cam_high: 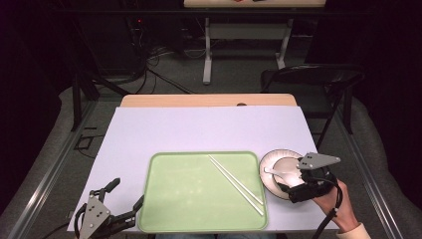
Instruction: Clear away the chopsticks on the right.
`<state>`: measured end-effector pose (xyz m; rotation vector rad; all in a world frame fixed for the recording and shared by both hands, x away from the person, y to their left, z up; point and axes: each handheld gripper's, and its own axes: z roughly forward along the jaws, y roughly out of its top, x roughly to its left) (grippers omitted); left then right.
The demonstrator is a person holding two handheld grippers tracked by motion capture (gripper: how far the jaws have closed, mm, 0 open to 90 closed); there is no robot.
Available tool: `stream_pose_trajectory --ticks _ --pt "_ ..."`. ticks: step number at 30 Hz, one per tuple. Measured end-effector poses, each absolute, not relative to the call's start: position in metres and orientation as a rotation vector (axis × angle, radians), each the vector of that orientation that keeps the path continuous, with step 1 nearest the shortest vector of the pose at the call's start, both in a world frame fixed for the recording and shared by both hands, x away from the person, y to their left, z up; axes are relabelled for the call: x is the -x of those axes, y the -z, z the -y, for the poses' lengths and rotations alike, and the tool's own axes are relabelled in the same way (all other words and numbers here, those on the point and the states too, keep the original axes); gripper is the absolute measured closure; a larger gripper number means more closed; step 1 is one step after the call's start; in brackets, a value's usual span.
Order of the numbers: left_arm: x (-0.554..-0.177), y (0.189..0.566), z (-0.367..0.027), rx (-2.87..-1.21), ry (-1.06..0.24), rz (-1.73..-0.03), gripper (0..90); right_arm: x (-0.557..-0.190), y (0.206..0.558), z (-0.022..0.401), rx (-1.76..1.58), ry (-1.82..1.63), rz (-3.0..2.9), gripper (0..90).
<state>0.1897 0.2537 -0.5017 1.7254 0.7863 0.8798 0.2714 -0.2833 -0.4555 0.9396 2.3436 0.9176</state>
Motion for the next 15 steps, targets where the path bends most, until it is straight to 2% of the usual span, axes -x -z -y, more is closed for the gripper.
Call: stream_pose_trajectory --ticks 15 --pt "-0.190 0.502 -0.254 -1.718 -0.880 -0.796 15.4 -0.246 0.480 0.315 -0.988 -0.978 -2.234 0.0"
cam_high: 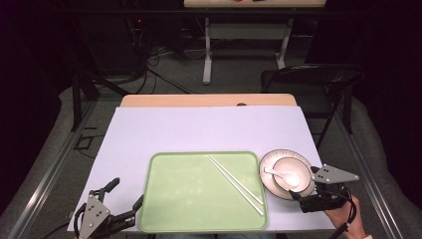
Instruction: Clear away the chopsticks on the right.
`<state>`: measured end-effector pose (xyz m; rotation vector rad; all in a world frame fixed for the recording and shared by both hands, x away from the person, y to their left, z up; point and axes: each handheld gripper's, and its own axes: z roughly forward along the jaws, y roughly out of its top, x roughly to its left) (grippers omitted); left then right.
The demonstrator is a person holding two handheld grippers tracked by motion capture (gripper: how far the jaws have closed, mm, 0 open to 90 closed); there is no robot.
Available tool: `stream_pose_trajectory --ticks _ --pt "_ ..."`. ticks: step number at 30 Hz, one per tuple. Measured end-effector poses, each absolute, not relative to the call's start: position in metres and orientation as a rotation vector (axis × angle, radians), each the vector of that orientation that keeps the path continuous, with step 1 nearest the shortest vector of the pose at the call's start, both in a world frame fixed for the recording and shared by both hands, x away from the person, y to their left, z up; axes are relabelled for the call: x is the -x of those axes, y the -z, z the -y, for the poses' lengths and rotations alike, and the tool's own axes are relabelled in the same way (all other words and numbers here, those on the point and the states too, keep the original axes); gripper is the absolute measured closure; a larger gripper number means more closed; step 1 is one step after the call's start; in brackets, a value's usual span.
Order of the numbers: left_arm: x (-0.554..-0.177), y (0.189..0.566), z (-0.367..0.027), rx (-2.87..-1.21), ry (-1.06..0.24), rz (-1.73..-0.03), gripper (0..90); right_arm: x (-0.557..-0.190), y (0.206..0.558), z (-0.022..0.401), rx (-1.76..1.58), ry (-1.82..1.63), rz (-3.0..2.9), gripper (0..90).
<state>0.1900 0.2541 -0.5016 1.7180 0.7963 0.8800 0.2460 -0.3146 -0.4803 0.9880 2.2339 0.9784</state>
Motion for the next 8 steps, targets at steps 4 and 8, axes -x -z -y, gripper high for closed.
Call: stream_pose_trajectory --ticks 4,8 --pt "-0.1899 0.5016 -0.2541 -1.717 -0.880 -0.797 15.4 -0.2416 0.4843 0.3171 -0.992 -0.984 -2.226 0.0" --pt "-0.1901 0.5016 -0.2545 -1.715 -0.880 -0.797 15.4 -0.2379 0.4861 0.3219 -0.996 -1.014 -2.211 0.0"
